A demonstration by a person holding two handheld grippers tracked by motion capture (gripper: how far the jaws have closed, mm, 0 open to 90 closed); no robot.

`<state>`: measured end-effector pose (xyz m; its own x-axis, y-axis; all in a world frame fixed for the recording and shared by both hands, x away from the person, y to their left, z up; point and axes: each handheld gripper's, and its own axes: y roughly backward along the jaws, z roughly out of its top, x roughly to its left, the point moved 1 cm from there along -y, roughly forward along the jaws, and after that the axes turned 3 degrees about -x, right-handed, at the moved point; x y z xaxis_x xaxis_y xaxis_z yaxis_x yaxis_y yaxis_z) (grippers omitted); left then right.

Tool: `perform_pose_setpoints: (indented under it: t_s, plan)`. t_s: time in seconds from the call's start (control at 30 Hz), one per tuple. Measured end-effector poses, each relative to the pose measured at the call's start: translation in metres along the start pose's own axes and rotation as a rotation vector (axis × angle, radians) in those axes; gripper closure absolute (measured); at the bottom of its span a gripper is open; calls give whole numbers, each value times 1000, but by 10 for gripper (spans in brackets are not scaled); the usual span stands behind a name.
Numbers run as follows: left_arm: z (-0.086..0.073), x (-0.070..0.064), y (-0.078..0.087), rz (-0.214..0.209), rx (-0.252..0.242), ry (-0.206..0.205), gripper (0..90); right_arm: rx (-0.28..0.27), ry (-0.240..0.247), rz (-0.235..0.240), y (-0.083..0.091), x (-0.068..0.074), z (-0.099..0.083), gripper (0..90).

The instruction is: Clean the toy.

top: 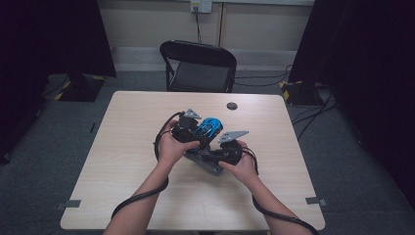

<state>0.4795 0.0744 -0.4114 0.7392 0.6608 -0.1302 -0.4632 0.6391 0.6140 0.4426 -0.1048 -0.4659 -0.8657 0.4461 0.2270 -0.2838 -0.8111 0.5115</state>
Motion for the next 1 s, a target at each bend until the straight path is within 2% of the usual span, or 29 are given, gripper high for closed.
perform_pose_setpoints:
  t_s: [0.23,0.43,0.6,1.0]
  plan:
    - [-1,2,2,2,-7,13,280,10,14,24,-5,6,-2,770]
    - [-4,7,4,19,-21,30,280,32,40,44,-7,10,-3,770]
    - [-6,12,9,39,-20,40,280,61,59,32,-5,9,-7,769]
    - [-15,29,24,77,-6,47,280,72,58,-21,14,-4,-9,769]
